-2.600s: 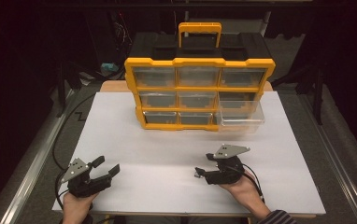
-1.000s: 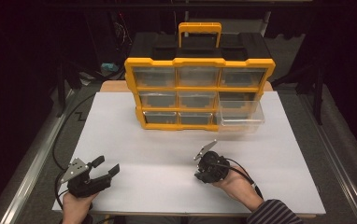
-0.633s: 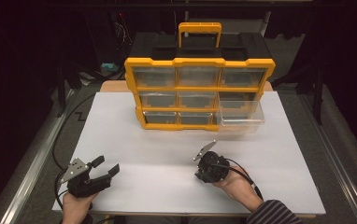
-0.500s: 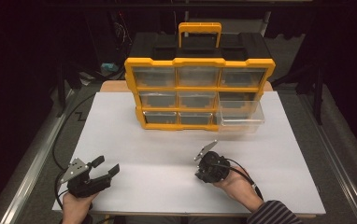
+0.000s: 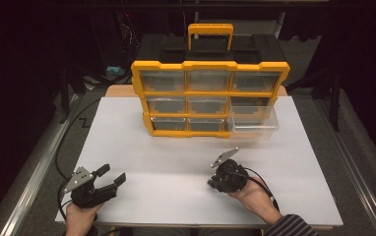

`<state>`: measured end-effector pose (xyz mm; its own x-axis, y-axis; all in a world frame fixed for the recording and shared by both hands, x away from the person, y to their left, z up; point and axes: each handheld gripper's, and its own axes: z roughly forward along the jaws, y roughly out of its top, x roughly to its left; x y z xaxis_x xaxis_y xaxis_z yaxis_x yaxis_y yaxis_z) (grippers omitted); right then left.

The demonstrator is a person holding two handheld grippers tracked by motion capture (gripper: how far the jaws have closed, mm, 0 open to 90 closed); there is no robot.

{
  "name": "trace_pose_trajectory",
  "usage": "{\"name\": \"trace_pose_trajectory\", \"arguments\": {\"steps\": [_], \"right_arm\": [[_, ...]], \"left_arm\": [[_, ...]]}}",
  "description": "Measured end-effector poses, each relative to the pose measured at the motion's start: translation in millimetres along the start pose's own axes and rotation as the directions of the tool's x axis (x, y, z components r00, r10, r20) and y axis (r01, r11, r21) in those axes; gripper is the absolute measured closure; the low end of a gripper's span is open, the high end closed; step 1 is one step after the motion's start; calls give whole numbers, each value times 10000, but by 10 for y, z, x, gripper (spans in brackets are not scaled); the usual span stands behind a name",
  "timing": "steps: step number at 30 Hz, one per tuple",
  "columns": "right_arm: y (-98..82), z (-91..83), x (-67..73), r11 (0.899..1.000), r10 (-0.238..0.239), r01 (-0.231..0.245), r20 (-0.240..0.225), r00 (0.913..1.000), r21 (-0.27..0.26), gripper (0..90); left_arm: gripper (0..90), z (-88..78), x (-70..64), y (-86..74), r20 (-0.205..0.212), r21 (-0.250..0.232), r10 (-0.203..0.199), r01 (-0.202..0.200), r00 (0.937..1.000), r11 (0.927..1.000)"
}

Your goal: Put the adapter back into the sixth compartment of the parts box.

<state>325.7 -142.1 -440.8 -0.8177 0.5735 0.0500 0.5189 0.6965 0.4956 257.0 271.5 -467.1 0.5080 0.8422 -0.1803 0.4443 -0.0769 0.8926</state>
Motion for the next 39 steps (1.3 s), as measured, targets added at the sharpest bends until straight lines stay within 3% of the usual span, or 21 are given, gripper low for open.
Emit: {"name": "trace_pose_trajectory", "arguments": {"steps": [12, 18, 23, 30, 32, 38, 39], "right_arm": [[-124, -113, -68, 9970, 447, -449, -45, 9990, -638, 768], [-225, -207, -116, 9904, 831, -836, -86, 9965, -1104, 768], [-342, -310, -194, 9786, 1213, -1207, -66, 9926, -1667, 768], [-449, -401, -246, 9668, 1545, -1524, -60, 9880, -2051, 768], [-504, -430, -273, 9586, 1728, -1716, -147, 9849, -2274, 768], [-594, -477, -304, 9486, 1901, -1872, -138, 9817, -2553, 768], [-629, -500, -313, 9429, 2005, -1969, -141, 9796, -2688, 768]], "left_arm": [[269, 1, 0, -1, 3, 11, -2, 2, 10000, 10000], [266, 0, -1, 1, 43, -42, 0, 0, 10000, 10000], [266, 2, -3, 0, 36, -27, 6, -6, 10000, 10000], [266, 2, -2, 1, -4, -36, 5, -5, 10000, 10000], [267, 2, -2, 1, -1, -24, 4, -4, 10000, 10000], [266, 3, -1, 1, -16, -23, -8, 8, 10000, 10000], [266, 4, -1, 1, -19, -20, 7, -7, 10000, 10000]]}}
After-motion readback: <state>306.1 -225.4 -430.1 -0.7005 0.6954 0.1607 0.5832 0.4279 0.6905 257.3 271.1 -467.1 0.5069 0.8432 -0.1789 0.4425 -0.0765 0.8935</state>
